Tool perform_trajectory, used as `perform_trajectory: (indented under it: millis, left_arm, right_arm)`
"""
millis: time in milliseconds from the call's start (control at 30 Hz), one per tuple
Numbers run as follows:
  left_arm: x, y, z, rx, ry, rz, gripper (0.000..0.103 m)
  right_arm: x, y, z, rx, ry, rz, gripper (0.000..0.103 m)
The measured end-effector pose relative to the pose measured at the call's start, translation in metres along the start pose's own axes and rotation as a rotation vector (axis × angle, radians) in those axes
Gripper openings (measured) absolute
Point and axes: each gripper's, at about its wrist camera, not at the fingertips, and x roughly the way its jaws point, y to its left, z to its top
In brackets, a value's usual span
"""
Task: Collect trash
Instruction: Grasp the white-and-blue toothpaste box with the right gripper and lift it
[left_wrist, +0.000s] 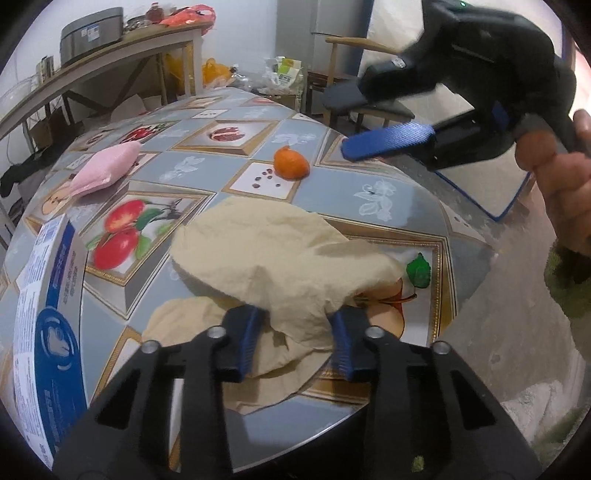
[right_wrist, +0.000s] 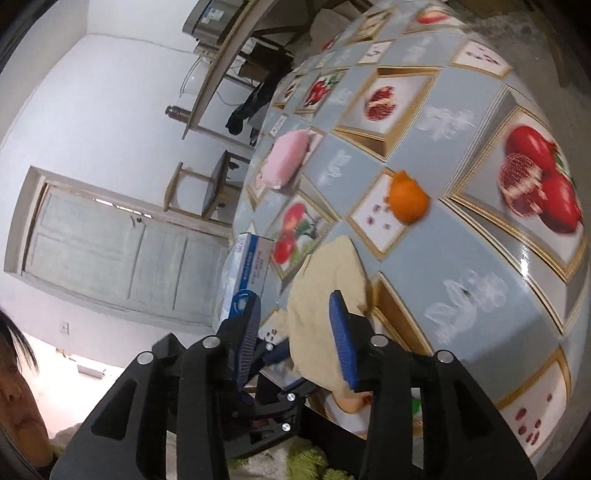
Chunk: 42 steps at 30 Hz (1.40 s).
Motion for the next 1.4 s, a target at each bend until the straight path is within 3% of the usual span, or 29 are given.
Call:
perform_trajectory:
  millis: [233, 467, 633, 767, 933, 1133, 1400]
  left_arm:
    - [-0.008, 0.002, -0.008, -0.032, -0.003, -0.019, 0.022]
    - [-0.015, 0.007, -0.018, -0.077, -0.002, -0.054, 0.020]
    - [-0.021, 0.007, -0.024, -0.089, -0.002, -0.067, 0.020]
    - [-0.023, 0.005, -0.027, -0.085, -0.002, -0.079, 0.020]
    - [-0.025, 0.005, -0.029, -0.086, -0.004, -0.089, 0.019]
    - [-0.028, 0.008, -0.031, -0.088, -0.006, -0.091, 0.019]
    - [-0.028, 0.008, -0.031, -0.097, -0.006, -0.093, 0.019]
  right_arm:
    - [0.054, 0.046, 0.029, -0.055, 0.125, -0.068, 0.051]
    - [0.154, 0.081, 0.065, -0.033, 0.380, -0.168, 0.061]
    - [0.209, 0.092, 0.070, 0.032, 0.486, -0.248, 0.065]
    - [0.239, 0.107, 0.064, -0.019, 0.549, -0.303, 0.068]
    - [0.261, 0.118, 0.051, -0.096, 0.573, -0.383, 0.067]
    - [0.260, 0.116, 0.055, -0.081, 0.551, -0.378, 0.055]
    - [0.250, 0.109, 0.055, -0.058, 0.512, -0.333, 0.051]
